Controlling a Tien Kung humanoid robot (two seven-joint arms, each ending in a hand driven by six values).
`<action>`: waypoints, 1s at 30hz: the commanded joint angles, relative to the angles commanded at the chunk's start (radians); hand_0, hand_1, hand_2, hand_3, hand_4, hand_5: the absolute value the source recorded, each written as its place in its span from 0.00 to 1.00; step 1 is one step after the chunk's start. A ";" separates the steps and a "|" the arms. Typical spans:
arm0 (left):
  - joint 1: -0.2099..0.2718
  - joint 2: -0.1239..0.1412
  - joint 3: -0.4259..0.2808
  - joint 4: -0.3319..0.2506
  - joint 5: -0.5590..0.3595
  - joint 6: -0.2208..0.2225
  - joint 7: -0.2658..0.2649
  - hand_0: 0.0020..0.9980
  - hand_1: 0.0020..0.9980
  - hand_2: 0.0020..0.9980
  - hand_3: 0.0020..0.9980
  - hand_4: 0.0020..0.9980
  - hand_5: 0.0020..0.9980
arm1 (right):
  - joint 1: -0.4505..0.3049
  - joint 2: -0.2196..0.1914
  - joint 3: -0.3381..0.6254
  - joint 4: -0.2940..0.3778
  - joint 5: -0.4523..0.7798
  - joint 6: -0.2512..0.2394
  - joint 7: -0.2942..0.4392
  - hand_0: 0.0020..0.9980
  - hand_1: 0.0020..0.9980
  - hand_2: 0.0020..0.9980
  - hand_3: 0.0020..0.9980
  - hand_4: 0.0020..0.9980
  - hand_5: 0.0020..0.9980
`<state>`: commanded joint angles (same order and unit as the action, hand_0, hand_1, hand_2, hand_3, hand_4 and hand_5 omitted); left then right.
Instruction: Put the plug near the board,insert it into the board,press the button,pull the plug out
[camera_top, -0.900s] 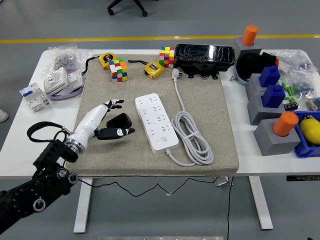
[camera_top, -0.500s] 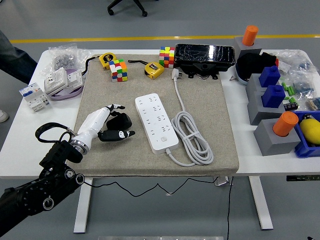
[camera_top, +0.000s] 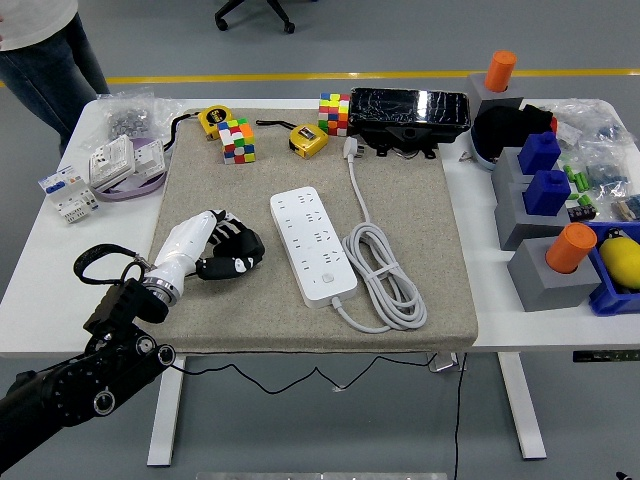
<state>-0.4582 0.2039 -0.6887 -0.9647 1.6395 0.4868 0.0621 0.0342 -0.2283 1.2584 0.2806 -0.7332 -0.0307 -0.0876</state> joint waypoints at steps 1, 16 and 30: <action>0.000 0.000 0.000 -0.001 0.002 -0.001 0.006 0.28 0.40 0.44 0.53 0.61 0.02 | 0.000 0.000 0.000 0.000 0.000 0.000 0.000 0.53 0.63 0.63 0.55 0.89 0.42; -0.009 0.012 -0.005 -0.080 -0.031 -0.011 -0.066 0.25 0.37 0.40 0.52 0.56 0.00 | 0.000 -0.002 0.004 0.002 -0.003 -0.006 0.010 0.53 0.63 0.62 0.55 0.89 0.41; -0.112 -0.021 0.115 -0.035 -0.085 -0.038 -0.106 0.27 0.36 0.39 0.52 0.57 0.00 | 0.009 -0.005 -0.005 0.008 -0.002 -0.006 0.012 0.52 0.63 0.62 0.55 0.89 0.41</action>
<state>-0.5705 0.1828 -0.5734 -0.9993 1.5550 0.4492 -0.0435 0.0435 -0.2328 1.2538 0.2888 -0.7355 -0.0371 -0.0757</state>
